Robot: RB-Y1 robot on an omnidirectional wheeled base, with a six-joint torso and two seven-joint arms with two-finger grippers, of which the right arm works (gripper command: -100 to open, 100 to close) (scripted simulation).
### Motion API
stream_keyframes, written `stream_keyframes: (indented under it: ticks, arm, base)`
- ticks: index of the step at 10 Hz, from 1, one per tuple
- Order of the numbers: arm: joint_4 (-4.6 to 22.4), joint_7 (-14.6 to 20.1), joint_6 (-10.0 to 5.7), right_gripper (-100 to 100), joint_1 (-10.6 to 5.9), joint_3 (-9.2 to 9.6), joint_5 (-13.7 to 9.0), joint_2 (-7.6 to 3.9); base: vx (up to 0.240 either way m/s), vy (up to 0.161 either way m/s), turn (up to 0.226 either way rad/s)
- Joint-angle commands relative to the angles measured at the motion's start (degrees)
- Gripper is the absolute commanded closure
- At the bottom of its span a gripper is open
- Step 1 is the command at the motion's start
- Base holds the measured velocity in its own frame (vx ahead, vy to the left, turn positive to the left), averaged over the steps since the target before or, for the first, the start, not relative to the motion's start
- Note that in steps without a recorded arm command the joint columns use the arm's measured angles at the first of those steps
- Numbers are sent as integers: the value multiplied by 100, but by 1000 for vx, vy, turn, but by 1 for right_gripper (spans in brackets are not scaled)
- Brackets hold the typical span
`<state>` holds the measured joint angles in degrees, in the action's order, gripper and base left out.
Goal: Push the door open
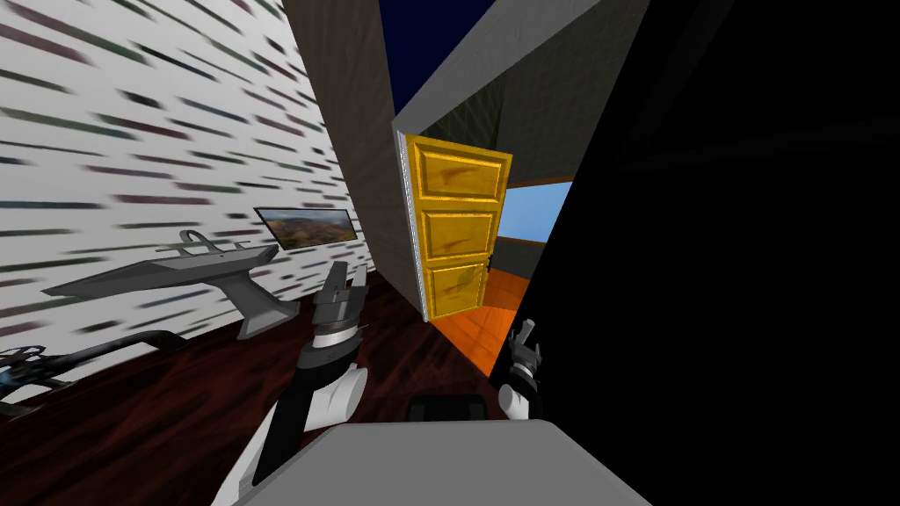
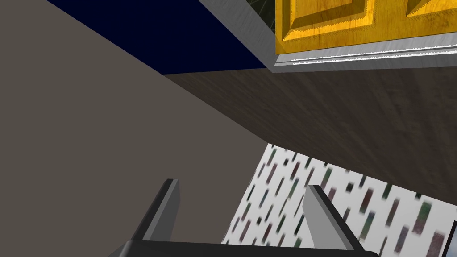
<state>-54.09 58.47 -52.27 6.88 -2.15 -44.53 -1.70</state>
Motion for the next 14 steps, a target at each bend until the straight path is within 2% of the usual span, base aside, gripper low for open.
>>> stream_keyframes:
  ticks: [1,2,3,8,9,14]
  arm:
    - [65,37,-26,-100,-21,-11,-8,88]
    - [34,16,-13,-100,-11,-5,-4,58]
    - [34,16,-13,100,-11,-5,-4,58]
    - [34,16,-13,100,-11,-5,-4,58]
    - [41,-3,-16,100,-31,-83,-58,-1]
    - [70,-96,-87,100,-62,-381,-265,-132]
  base:
    - [149,-125,19]
    - [70,-57,13]
    - [-11,7,-21]
    - [-8,8,4]
    - [96,-33,-12]
    - [210,-69,-36]
